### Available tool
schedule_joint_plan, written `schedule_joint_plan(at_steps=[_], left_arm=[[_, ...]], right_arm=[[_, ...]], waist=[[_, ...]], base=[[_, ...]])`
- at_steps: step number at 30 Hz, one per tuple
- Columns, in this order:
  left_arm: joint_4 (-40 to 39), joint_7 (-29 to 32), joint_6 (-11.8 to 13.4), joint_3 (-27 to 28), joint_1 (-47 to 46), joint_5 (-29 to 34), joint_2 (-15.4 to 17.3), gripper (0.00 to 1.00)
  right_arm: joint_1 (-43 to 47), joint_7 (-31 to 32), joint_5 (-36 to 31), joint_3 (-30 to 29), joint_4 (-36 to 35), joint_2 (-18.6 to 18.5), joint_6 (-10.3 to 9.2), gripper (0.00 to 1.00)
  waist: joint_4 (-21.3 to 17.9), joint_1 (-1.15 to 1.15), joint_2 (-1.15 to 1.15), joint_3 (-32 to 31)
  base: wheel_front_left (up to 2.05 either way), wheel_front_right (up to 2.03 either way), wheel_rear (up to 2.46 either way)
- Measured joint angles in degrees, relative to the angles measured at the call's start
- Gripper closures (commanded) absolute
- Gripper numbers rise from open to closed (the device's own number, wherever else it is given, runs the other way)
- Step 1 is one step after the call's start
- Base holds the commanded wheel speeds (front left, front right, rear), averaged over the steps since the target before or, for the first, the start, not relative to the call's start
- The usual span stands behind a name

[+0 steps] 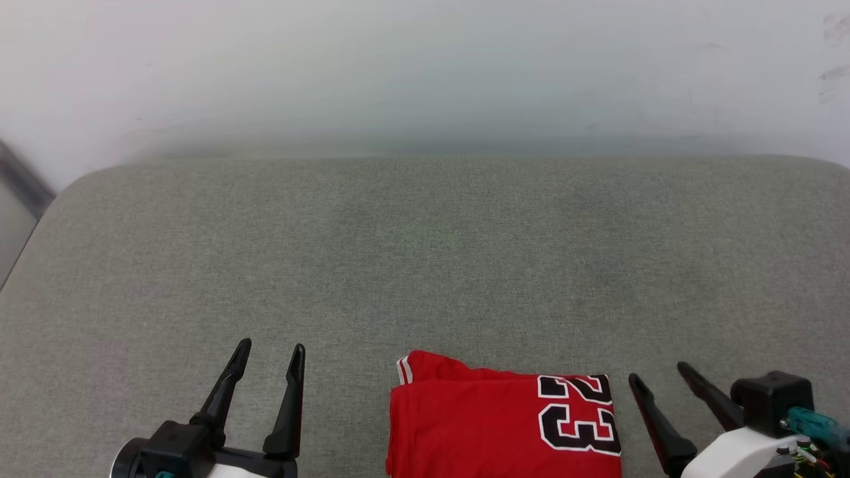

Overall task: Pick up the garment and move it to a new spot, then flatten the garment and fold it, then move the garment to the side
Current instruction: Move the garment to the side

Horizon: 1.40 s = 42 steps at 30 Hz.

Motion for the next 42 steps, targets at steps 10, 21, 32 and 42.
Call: schedule_joint_plan(at_steps=[10, 21, 32, 42], left_arm=[[0.5, 0.0, 0.0, -1.7, -2.2, 0.0, 0.1, 0.0], [1.4, 0.0, 0.0, -2.8, -4.6, -0.1, 0.2, 0.0], [2.5, 0.0, 0.0, -4.9, -5.8, 0.2, 0.7, 0.0], [2.4, 0.0, 0.0, -6.0, -5.5, 0.5, -0.1, 0.0]], right_arm=[[-0.4, 34.4, 4.0, -0.1, -3.5, 0.4, -0.01, 0.0], [-4.3, 43.1, 0.8, -3.7, 3.3, 4.9, 0.0, 0.0], [-6.9, 41.1, -1.9, 0.2, 12.1, 5.0, -0.11, 0.0], [-9.7, 35.7, -4.3, 7.5, 14.7, -0.1, 0.02, 1.0]], waist=[[1.7, 0.0, 0.0, 2.6], [6.5, 0.0, 0.0, 6.7], [10.1, 0.0, 0.0, 9.0], [8.5, 0.0, 0.0, 7.4]], base=[[0.0, 0.0, 0.0], [0.0, 0.0, 0.0], [0.0, 0.0, 0.0], [0.0, 0.0, 0.0]])
